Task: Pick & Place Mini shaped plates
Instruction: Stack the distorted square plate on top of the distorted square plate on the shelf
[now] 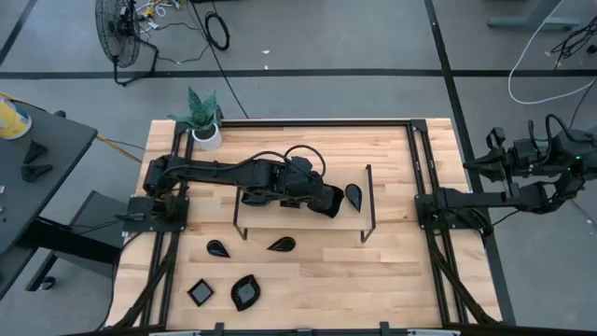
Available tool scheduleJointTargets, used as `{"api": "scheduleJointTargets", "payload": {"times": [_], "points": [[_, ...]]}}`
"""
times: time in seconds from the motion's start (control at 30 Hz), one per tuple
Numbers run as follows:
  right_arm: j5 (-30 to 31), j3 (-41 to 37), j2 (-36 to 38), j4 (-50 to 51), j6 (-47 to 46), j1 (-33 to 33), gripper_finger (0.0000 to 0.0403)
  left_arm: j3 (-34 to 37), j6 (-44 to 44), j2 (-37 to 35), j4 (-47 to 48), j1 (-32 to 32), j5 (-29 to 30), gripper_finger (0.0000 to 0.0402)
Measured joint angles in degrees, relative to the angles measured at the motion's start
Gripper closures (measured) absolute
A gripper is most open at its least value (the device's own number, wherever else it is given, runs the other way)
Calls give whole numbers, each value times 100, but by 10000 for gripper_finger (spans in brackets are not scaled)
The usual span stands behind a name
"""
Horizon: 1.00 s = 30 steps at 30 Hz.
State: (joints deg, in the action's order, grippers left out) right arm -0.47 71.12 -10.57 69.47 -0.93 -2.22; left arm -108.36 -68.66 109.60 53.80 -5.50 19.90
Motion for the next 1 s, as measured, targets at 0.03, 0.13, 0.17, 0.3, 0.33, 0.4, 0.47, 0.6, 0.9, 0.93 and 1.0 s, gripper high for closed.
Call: {"api": "scheduleJointTargets", "payload": {"times": [0.03,0.13,0.17,0.3,0.33,0.4,0.47,0.6,0.9,0.93,1.0], "points": [[0,0,0,-2,0,1,396,0,0,0,0,0,0,383],[0,-1,0,-2,0,2,396,0,-9,0,0,0,1,392],[0,1,0,-2,-2,0,396,0,-10,0,0,0,0,394],[0,0,0,-1,-1,1,396,0,-11,0,0,0,22,397],[0,1,0,0,-1,2,396,0,-11,0,0,0,28,397],[0,-1,0,-2,-2,0,396,0,-11,0,-2,0,47,397],[0,-1,0,-2,0,0,396,0,-8,0,-2,0,66,398],[0,-1,0,0,0,2,396,0,103,-22,-103,0,65,398],[0,1,0,-1,-1,1,396,0,382,-28,-319,46,-195,399],[0,-1,0,0,0,1,396,0,382,-28,-305,46,-197,399],[0,1,0,0,-2,0,396,0,382,-28,-284,46,-203,399]]}}
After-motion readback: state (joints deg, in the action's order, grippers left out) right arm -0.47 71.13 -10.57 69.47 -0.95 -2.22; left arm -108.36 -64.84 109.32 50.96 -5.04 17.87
